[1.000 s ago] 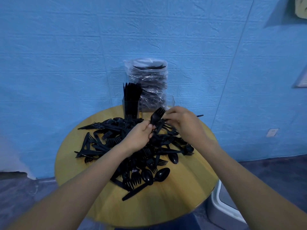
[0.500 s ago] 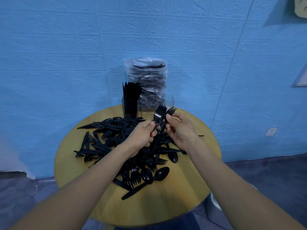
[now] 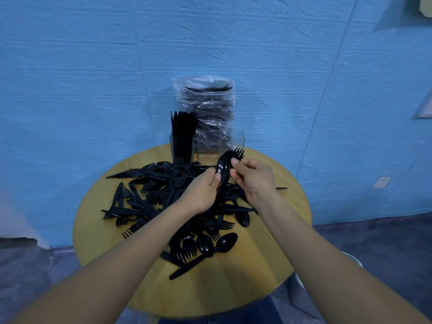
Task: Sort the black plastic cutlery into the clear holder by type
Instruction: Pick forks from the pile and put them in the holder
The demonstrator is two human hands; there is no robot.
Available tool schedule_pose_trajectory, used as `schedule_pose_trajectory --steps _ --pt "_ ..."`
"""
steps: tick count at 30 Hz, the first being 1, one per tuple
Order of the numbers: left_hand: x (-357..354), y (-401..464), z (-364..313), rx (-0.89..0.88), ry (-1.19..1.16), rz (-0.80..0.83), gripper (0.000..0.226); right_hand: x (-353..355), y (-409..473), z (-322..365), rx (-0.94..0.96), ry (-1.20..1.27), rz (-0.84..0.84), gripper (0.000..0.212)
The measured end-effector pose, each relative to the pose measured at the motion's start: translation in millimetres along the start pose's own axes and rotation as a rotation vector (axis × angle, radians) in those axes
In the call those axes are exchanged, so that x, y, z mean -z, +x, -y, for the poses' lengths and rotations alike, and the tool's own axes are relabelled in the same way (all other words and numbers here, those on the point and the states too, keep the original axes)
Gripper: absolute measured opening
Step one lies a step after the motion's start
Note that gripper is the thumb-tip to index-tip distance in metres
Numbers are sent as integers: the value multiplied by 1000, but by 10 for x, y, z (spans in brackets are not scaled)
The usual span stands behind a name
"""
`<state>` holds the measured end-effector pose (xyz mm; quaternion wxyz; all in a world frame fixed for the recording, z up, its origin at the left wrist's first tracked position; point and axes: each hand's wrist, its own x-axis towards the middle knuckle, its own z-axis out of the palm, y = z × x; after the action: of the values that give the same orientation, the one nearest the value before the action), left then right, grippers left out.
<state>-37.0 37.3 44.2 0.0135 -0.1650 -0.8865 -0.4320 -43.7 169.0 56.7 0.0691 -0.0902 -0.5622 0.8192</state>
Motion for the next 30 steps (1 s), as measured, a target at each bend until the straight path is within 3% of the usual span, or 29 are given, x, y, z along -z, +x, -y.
schedule_pose_trajectory --steps 5,9,11,15,18,21,24,30 --pt "-41 -30 -9 121 -298 53 24 -88 29 -74 -16 -2 -60 13" --pt "-23 -24 85 148 -296 32 24 -93 117 -115 -113 -16 81 16" --pt "25 1 158 177 -347 -42 27 -34 226 -122 -112 -96 108 5" --pt "125 49 292 230 -408 -190 30 186 522 -181 120 -772 29 20" --pt "135 86 360 233 -392 -226 32 222 663 -300 203 -1117 161 26" --pt "112 107 398 231 -369 -222 29 166 736 -447 211 -1304 353 34" --pt "96 113 430 221 -357 -215 28 147 735 -539 249 -1362 432 36" --pt "78 102 483 231 -324 -210 28 151 692 -555 314 -1266 329 23"
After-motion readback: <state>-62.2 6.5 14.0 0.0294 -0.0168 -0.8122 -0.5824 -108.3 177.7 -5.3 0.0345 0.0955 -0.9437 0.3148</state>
